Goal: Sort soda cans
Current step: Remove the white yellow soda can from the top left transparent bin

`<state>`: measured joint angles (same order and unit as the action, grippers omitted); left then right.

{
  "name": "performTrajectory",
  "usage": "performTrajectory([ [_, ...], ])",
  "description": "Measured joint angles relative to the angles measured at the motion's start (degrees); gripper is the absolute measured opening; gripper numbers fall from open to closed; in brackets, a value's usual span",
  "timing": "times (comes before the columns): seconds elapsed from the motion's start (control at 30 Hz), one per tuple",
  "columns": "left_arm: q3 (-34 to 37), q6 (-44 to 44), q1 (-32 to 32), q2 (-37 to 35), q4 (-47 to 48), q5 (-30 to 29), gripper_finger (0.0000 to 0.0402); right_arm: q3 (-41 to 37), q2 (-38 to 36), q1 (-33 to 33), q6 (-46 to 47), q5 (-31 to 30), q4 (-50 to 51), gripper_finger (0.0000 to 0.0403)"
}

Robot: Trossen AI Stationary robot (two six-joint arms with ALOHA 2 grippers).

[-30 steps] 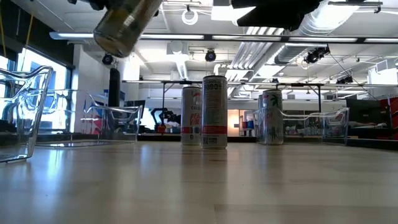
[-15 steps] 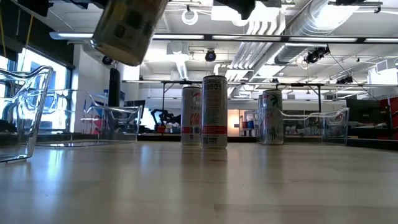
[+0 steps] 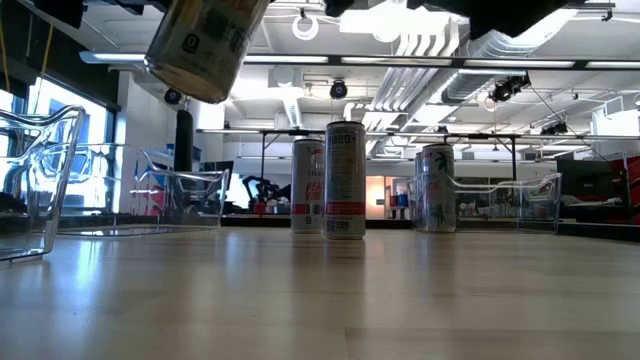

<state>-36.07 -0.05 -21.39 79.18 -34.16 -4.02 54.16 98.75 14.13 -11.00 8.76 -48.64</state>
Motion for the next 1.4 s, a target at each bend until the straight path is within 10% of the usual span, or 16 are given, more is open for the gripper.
performTrajectory([
  [0.3, 0.1, -0.4, -0.2, 0.0, 2.4, 0.5, 0.0254, 9.5, 1.7, 0.1, -3.3, 1.2, 17.9, 0.0277],
  [1.4, -0.3, -1.4, 1.0, -1.9, 13.7, -3.2, 0.0280, 9.7, 1.7, 0.9, 8.3, -11.5, 27.9, 0.0234],
])
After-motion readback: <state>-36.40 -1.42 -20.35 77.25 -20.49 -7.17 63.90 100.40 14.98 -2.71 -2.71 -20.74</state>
